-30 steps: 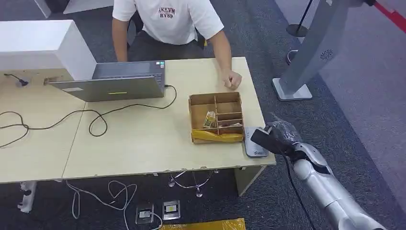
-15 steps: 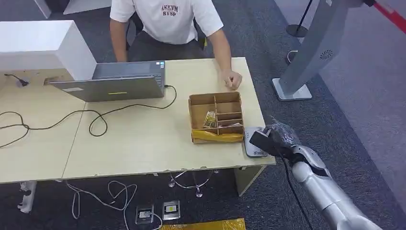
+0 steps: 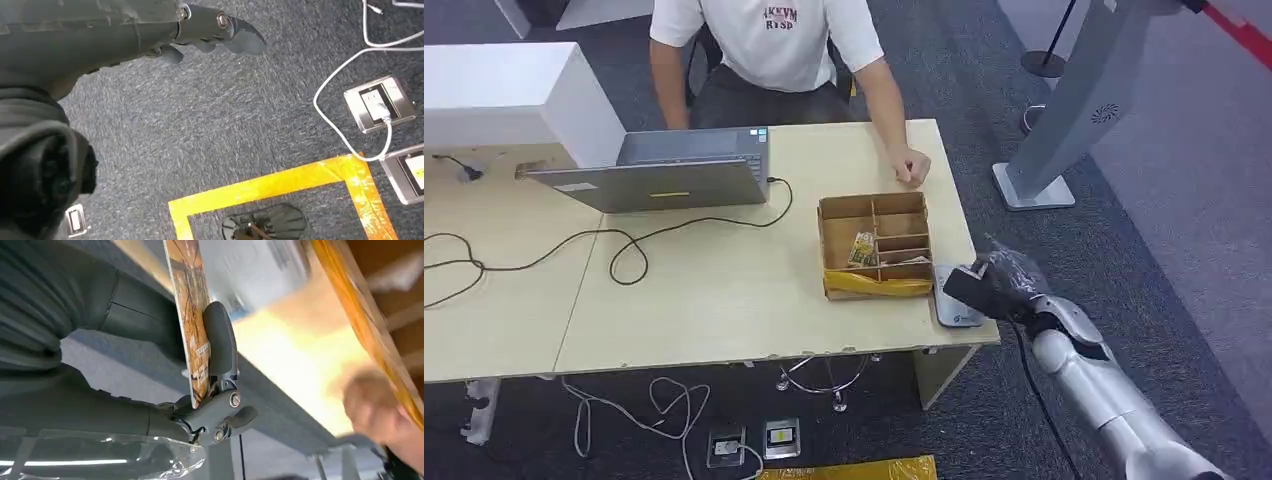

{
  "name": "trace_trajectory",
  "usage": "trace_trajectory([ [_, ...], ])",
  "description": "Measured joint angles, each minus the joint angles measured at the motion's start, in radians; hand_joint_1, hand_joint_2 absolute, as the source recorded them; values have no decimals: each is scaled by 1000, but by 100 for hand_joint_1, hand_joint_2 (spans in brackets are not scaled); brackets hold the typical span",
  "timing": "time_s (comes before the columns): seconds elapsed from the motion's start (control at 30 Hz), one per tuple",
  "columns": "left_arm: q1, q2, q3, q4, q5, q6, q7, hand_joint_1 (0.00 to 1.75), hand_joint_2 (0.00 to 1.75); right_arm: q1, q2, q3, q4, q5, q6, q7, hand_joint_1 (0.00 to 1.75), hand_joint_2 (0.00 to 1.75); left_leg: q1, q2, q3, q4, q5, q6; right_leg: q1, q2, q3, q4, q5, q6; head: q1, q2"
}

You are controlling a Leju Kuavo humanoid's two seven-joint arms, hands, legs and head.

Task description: Pass the card to the sensor for recognition and then transmit it.

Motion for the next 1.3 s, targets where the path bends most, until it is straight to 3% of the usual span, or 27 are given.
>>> trace_trajectory([
  [0.27,-2,0,-2,0,-24,7,-36,0,0,-287,-39,-28,18,62,24,-87,175,175,-1,2,0,0,1,0,-1,1,-1,0,1,1,0,0],
  [0.47,-7,0,-18,0,-36,5,-44,0,0,-522,-39,-29,93,120,24,-174,175,175,-1,2,-2,0,0,0,-1,0,-2,0,1,1,0,0],
  [0.67,-19,0,-26,0,-36,-15,-46,0,0,-725,40,17,266,233,37,-233,175,175,0,1,-2,0,1,0,0,1,-2,1,1,0,0,0],
  [1.0,-23,9,-34,0,-32,-29,-46,0,0,-765,184,143,477,369,45,-210,175,175,1,-2,-3,0,1,0,1,-2,-2,1,1,0,0,0],
  [1.3,-19,11,-40,0,-23,-29,-46,0,0,-767,261,209,570,391,36,-169,175,175,1,-2,-3,0,1,0,1,-2,-2,0,0,0,0,0],
])
